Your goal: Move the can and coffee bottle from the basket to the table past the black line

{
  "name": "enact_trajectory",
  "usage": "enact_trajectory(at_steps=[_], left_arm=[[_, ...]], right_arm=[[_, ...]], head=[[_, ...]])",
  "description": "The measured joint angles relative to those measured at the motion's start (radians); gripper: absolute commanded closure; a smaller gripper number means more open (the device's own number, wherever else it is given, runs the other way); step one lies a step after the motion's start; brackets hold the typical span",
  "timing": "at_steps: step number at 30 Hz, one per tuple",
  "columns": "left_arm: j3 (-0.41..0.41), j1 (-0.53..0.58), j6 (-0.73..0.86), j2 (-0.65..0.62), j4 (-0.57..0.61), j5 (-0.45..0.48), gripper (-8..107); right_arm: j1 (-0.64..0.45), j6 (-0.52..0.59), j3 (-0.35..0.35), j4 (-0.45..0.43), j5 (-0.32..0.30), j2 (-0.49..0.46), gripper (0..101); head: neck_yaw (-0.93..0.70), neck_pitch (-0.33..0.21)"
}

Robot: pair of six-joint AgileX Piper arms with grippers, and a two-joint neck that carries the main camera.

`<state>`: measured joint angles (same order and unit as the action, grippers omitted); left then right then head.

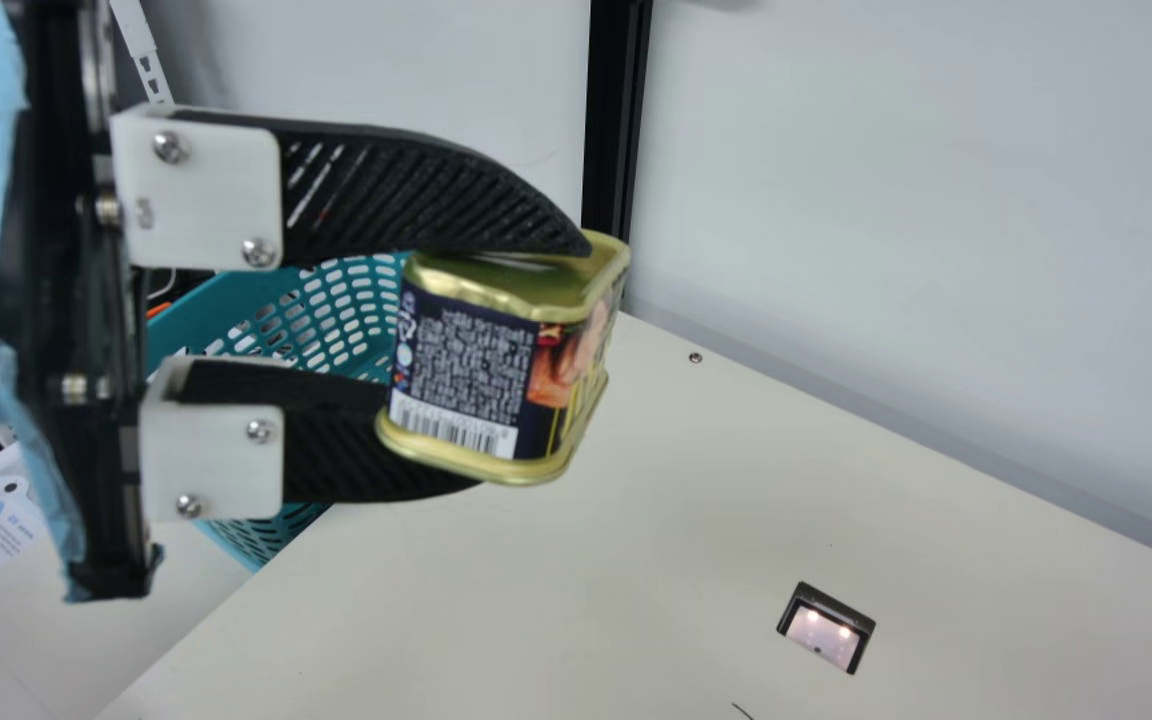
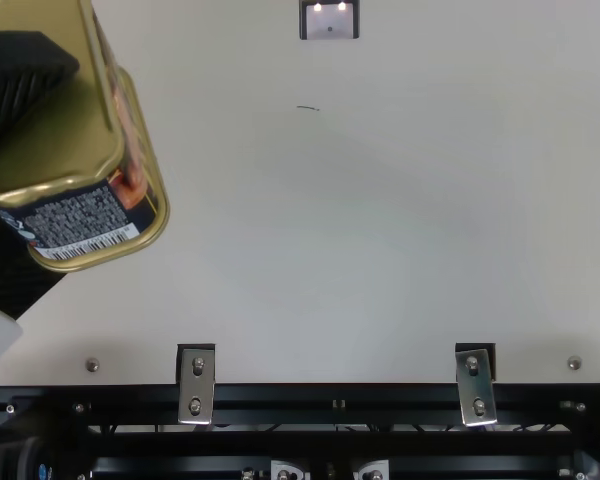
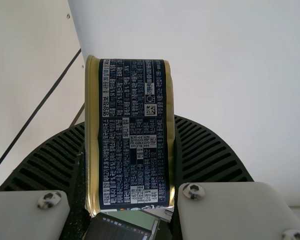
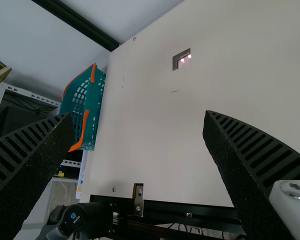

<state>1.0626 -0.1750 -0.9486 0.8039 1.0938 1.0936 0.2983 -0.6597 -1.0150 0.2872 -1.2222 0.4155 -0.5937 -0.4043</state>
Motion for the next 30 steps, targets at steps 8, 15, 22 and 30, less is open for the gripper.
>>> enact_trajectory(at_steps=[8,15,22,30], left_arm=[[0.0,0.0,0.0,0.0,0.0,0.0,89],[-0.009,-0.064,0.06,0.002,-0.034,0.008,89],[0.012,-0.108,0.198,0.059,-0.205,-0.035,89],[0.014,-0.046,0.378,0.099,-0.421,-0.172,89]], right_arm=[[0.0,0.0,0.0,0.0,0.0,0.0,0],[0.0,0.0,0.0,0.0,0.0,0.0,0],[0.0,0.0,0.0,0.0,0.0,0.0,0],[0.0,0.0,0.0,0.0,0.0,0.0,0]], head=[[0.0,0.0],[0.0,0.0],[0.0,0.0],[0.072,0.005]])
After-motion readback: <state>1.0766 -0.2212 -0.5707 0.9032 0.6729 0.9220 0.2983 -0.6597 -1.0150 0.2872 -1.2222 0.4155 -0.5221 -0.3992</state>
